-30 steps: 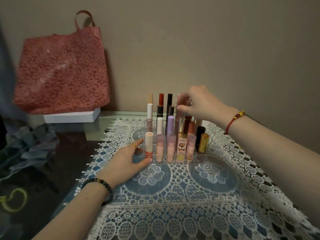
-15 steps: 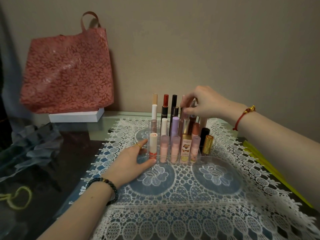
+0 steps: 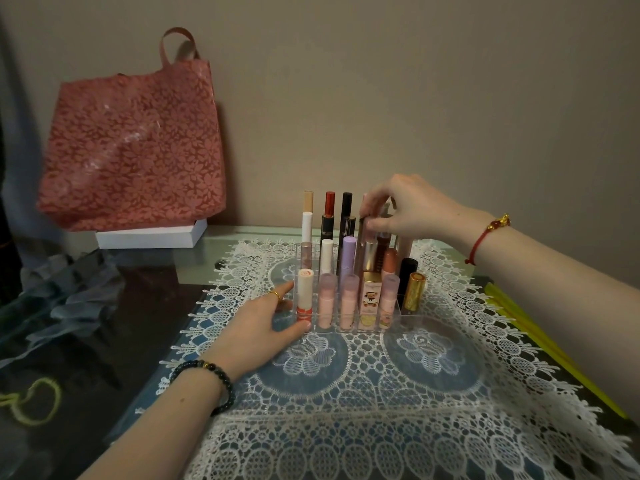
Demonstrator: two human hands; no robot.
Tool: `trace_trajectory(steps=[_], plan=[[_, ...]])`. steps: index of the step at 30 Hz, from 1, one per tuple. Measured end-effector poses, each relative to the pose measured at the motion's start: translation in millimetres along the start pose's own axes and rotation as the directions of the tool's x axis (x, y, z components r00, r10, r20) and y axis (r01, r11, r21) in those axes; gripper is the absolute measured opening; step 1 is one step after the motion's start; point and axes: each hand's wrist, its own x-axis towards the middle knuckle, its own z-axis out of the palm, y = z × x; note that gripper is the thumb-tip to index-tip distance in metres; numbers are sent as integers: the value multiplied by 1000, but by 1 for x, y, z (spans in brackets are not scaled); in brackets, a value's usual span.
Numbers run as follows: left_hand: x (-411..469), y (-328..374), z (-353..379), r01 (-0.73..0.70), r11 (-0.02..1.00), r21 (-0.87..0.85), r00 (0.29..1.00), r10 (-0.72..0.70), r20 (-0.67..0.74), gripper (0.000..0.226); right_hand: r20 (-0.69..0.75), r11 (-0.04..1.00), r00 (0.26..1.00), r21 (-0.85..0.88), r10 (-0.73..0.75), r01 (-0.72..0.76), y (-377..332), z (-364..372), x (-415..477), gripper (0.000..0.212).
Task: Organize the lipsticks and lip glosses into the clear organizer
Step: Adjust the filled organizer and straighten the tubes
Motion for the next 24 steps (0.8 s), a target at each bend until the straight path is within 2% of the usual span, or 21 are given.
trace_trajectory(steps=[4, 24], plan=[[0, 0, 0, -2, 1000, 8, 1000, 2, 3, 74, -46, 998, 999, -65, 1, -4, -1, 4, -1, 9], [1, -1, 1, 16, 1000, -14, 1000, -16, -1, 75, -52, 999, 999, -54, -6, 4, -2, 4, -1, 8]])
